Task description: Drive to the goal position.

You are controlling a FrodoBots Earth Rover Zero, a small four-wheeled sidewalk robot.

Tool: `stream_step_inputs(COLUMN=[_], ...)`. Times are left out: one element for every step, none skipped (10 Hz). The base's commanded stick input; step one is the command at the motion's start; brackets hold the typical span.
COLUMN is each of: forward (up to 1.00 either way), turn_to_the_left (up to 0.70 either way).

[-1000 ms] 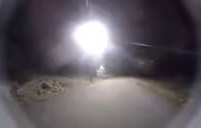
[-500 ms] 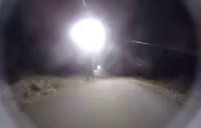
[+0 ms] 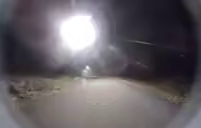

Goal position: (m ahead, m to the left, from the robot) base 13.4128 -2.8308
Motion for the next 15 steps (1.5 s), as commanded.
stream_step_inputs(forward=[1.00,1.00,1.00,1.00,1.00,1.00,1.00,1.00,1.00,1.00,1.00,1.00,1.00,1.00,1.00], turn_to_the_left=[-0.04,-0.04,-0.04,-0.02,0.00,0.00,0.02,0.12,0.24,0.18,0.08,0.06,0.06,0.06,0.06])
